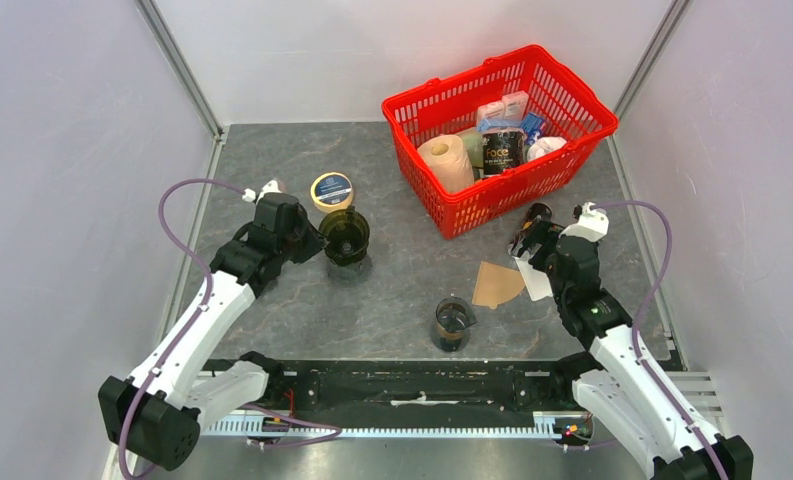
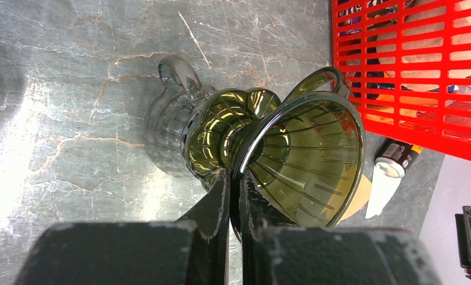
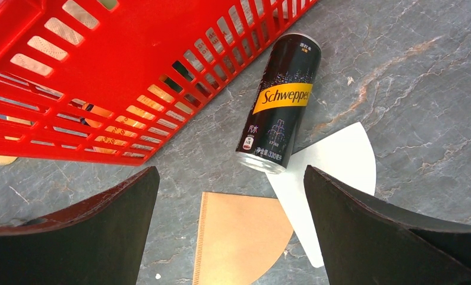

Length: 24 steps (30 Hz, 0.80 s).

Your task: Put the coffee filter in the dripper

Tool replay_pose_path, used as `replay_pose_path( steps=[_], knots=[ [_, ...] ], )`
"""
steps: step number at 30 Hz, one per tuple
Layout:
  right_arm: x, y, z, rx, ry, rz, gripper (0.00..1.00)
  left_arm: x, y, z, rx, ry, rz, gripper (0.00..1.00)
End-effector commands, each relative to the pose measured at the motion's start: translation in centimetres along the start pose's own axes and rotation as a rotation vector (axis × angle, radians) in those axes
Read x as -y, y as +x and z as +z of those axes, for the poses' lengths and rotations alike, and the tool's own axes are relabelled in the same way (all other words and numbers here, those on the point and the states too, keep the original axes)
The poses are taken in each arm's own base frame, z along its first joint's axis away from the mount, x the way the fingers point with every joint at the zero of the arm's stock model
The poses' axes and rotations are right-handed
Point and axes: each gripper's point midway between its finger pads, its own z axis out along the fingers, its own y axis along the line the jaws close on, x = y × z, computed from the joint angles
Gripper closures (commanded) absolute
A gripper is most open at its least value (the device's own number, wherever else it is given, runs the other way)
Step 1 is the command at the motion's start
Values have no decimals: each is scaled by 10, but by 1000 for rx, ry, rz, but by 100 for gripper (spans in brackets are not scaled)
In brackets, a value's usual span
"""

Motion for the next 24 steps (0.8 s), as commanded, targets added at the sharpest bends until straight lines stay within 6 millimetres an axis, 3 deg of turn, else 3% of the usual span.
replay_pose_path(
  steps=[1, 24],
  knots=[
    [-4, -9, 1, 29, -9, 13, 1, 13, -7, 2, 14, 55, -50, 98],
    [-5, -8, 1, 24, -11, 9, 1, -6, 6, 7, -39, -18, -87, 97]
  ],
)
